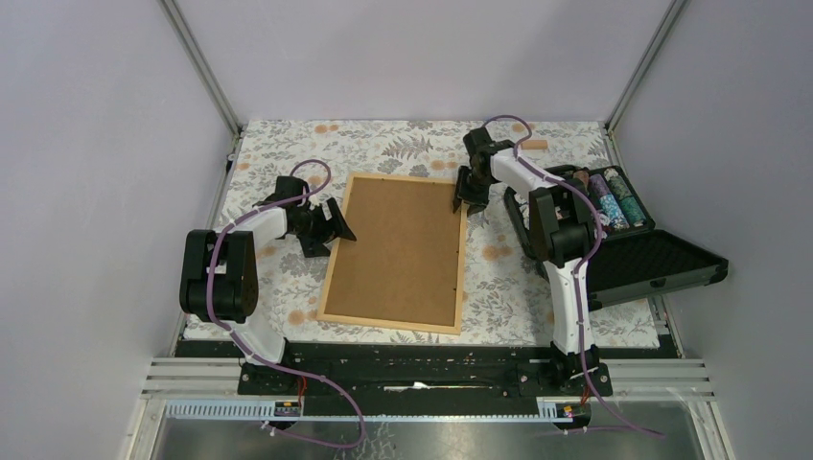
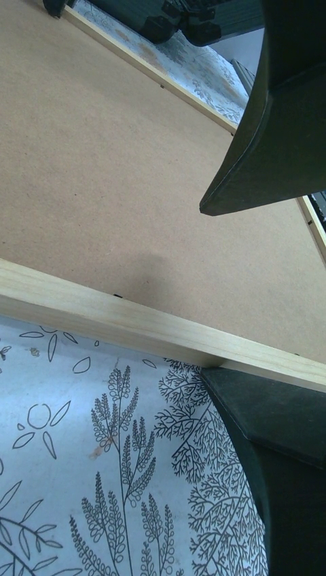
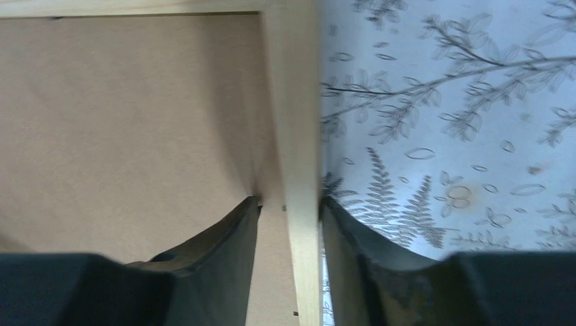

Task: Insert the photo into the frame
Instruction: Install the photo frame at the center of the board.

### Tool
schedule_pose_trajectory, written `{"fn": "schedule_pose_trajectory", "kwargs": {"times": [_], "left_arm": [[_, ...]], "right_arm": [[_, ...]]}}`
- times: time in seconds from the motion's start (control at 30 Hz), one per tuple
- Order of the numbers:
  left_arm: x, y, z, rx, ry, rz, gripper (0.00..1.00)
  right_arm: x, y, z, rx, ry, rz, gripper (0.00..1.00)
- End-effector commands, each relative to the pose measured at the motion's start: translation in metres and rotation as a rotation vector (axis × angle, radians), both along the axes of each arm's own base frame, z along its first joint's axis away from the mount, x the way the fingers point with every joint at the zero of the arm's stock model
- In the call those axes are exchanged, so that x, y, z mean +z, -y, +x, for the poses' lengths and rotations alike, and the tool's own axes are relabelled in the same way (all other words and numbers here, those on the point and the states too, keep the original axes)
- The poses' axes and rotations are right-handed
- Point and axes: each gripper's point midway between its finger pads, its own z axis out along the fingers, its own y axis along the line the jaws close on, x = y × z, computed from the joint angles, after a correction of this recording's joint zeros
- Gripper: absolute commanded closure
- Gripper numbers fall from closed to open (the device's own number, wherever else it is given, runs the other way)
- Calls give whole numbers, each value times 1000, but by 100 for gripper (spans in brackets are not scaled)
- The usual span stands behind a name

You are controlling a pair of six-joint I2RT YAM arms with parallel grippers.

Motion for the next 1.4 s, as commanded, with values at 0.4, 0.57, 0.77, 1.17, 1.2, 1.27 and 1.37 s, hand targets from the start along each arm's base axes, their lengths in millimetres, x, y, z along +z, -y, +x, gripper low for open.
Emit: {"fn": "schedule_pose_trajectory", "kwargs": {"times": [0.4, 0.57, 0.77, 1.17, 1.2, 1.27, 1.37], "left_arm": [[40, -24, -2, 56, 92, 197, 1], [75, -10, 35, 87, 140, 85, 2], [72, -5, 109, 107, 144, 25, 3], [19, -8, 150, 104, 109, 60, 29], [17, -8, 147, 104, 100, 55, 32], [11, -6, 139, 103, 80, 47, 35], [2, -3, 129, 111, 54, 38, 36]], "right_arm": [[27, -1, -25, 108, 70, 91, 34], [33, 5, -15, 72, 90, 137, 43], [29, 9, -14, 95, 21, 108, 51], [21, 6, -3, 95, -77, 86, 68], [21, 8, -4, 92, -77, 71, 69], [22, 12, -5, 86, -76, 46, 70], [22, 16, -10, 84, -100, 24, 73]]}}
